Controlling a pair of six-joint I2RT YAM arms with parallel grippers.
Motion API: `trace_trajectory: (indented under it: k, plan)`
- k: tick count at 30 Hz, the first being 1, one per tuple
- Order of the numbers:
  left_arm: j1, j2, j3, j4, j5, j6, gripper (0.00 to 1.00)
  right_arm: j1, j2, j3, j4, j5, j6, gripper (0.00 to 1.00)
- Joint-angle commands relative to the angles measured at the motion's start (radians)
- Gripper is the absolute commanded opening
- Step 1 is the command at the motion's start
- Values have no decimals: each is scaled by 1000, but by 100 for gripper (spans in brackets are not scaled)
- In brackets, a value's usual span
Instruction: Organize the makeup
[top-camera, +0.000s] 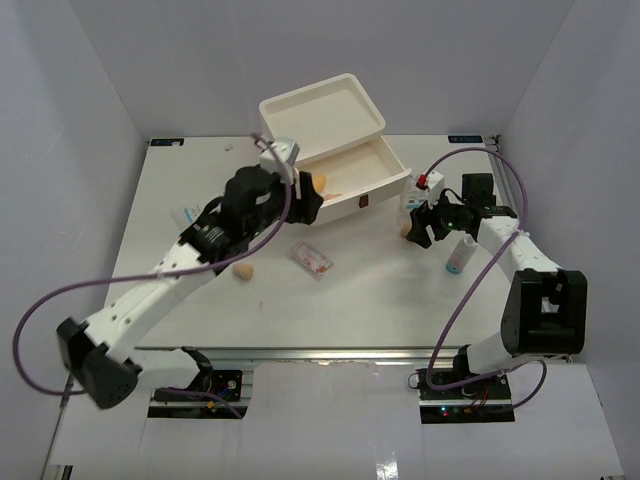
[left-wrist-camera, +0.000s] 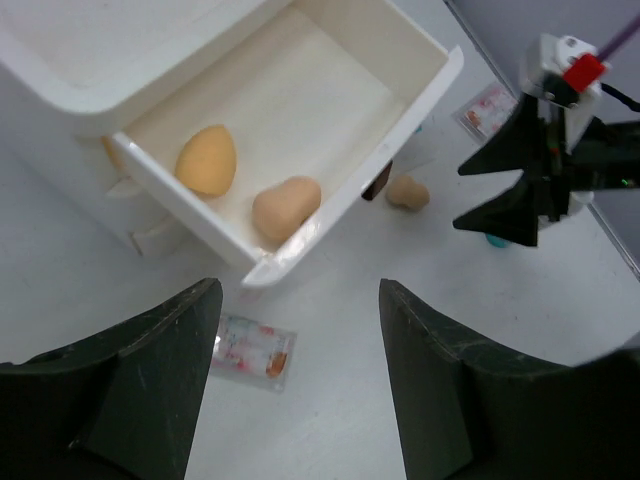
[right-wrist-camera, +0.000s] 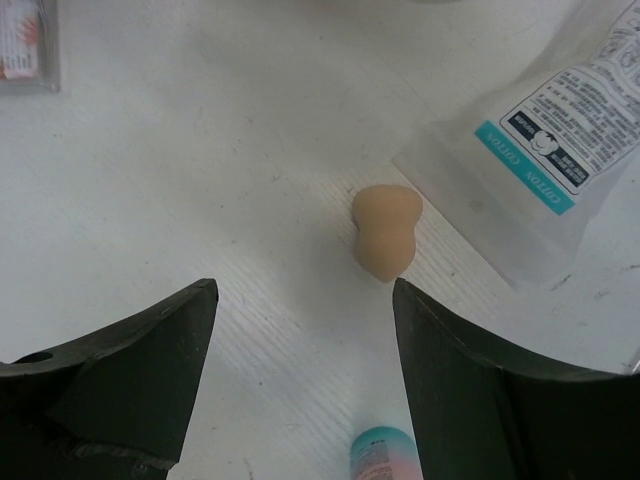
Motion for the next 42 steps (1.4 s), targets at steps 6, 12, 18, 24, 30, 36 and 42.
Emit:
trace_trajectory:
  k: [6, 12, 18, 24, 30, 36, 42]
  plan:
    - [18, -423, -448, -5, -68, -60, 76, 22, 160, 43, 76, 94, -76, 73]
    - [18, -521, -475, -25, -109, -70, 76, 39, 189, 26, 175, 144, -45, 71]
    - [18, -517, -478, -29, -101, -71, 76, 40, 232, 27, 210, 148, -13, 65]
    - [18, -528, -481, -30, -107, -74, 76, 40, 268, 19, 234, 157, 16, 51]
    - [18, -525, -483, -29, -112, -75, 76, 39, 261, 8, 235, 146, 20, 34]
    - [18, -468, -481, -45, -115, -84, 76, 33, 128, -16, 164, 74, -23, 25]
    - [18, -401, -470, -62, -102, -93, 76, 33, -96, -28, -6, -82, -122, 21]
